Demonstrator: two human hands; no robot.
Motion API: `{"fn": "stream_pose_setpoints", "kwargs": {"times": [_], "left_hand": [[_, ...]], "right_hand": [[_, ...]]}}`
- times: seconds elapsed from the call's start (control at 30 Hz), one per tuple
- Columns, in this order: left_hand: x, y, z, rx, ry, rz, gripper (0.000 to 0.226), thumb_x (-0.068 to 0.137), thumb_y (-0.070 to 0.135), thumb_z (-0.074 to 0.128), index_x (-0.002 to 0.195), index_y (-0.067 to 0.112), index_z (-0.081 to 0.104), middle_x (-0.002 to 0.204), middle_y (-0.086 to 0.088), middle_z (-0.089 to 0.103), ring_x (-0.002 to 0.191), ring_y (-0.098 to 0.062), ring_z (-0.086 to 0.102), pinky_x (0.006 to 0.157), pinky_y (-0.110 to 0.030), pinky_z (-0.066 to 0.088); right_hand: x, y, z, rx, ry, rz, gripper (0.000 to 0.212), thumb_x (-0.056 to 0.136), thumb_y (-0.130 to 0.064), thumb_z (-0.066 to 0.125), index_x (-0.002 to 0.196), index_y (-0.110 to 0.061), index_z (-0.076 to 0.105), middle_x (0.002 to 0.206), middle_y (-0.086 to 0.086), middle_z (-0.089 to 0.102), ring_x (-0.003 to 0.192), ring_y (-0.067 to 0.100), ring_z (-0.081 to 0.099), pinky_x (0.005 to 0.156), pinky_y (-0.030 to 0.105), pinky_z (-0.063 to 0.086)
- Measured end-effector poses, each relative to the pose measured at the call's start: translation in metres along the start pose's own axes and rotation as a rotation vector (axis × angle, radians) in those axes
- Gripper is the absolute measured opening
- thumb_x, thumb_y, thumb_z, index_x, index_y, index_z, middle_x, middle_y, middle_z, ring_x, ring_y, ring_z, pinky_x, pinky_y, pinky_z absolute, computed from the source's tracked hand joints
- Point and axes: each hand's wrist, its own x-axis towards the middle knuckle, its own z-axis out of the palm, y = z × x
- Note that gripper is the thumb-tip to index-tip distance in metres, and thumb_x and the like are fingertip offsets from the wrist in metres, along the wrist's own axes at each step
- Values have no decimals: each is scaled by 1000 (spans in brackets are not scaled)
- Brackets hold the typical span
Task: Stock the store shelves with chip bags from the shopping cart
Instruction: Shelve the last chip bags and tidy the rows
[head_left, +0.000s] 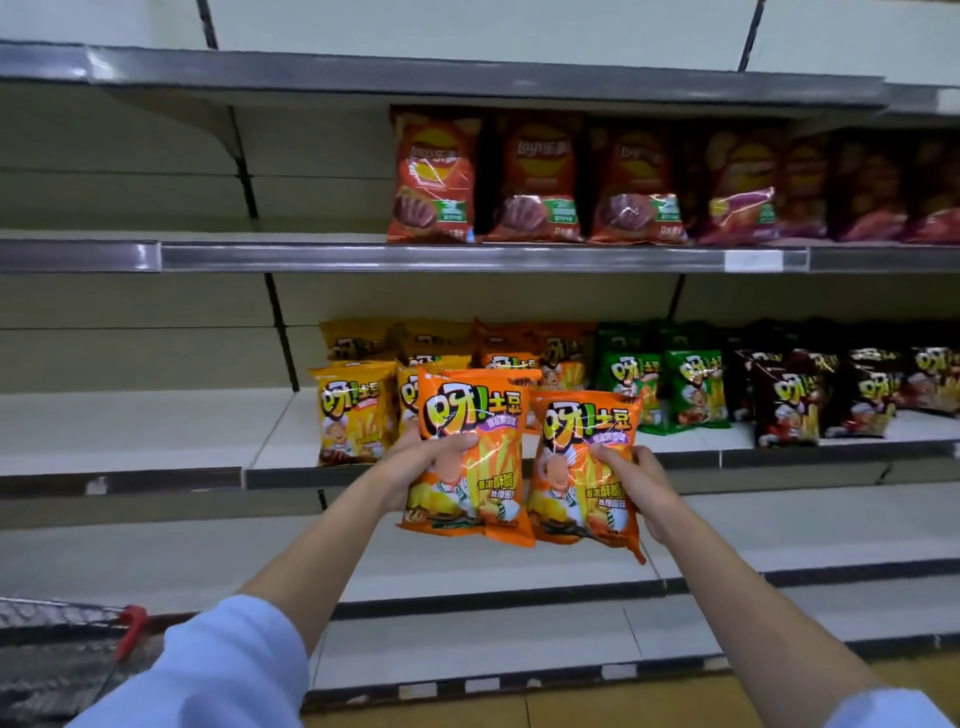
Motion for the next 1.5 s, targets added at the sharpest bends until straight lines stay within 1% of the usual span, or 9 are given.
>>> {"fn": "stream_pose_setpoints", "kwargs": {"times": [0.23,0.4,0.5,0.77,0.97,1.13,1.3,1.4,1.5], "left_hand": [[58,-17,12,39,124,-21,117,36,43,95,133,29,32,119,-6,66,102,-28,67,89,-56,52],[111,-19,29,101,299,61,85,66,32,86,133,26,34,120,2,56,114,-24,55,100,-53,45],[152,-17,37,78,275,92,75,73,24,81,135,22,39,120,4,55,117,-19,52,100,-43,44],[237,-20,43,131,326,-22,81,73,21,81,141,19,37,139,-5,52,128,-27,48,104,-48,40],[256,-35,43,205,366,-72,74,75,15,80,137,18,38,135,-3,54,127,-25,49,99,-41,42],[264,-44,47,198,452,-123,71,78,10,77,134,15,34,134,-5,54,125,-25,51,104,-45,43],[261,-39,54,215,514,-125,73,76,5,78,133,10,31,133,-9,54,124,-25,52,105,-44,43],[253,-34,59,193,551,-120,63,77,4,77,121,12,33,131,-11,54,123,-27,52,105,-46,42],[239,-28,67,168,577,-88,64,78,7,77,125,9,34,131,-12,53,122,-28,52,104,-46,43]], "right_hand": [[34,20,-31,52,55,48,51,87,-31,68,122,-12,36,96,7,62,83,22,65,66,35,53],[90,21,-39,-1,135,66,48,88,-31,69,119,-13,37,106,10,59,85,23,63,74,39,52],[130,13,-42,-25,194,10,47,86,-32,71,118,-18,40,114,8,58,99,28,59,86,43,51],[244,-29,-25,-235,212,-118,45,90,-25,67,129,-11,49,119,5,62,113,26,58,91,39,44],[308,-33,1,-343,196,-36,49,91,-31,65,133,-10,48,127,13,61,117,37,56,97,44,45],[337,-23,22,-400,149,30,44,96,-25,58,129,3,48,126,22,59,113,39,57,81,36,41],[333,-6,24,-374,174,37,58,86,-27,69,128,6,46,124,20,60,110,37,59,90,45,50],[323,-6,19,-398,196,55,72,87,-31,69,136,8,36,138,25,45,124,41,46,99,47,44],[300,-23,19,-326,178,-23,58,88,-25,69,128,4,38,131,24,48,117,40,50,93,43,46]]}}
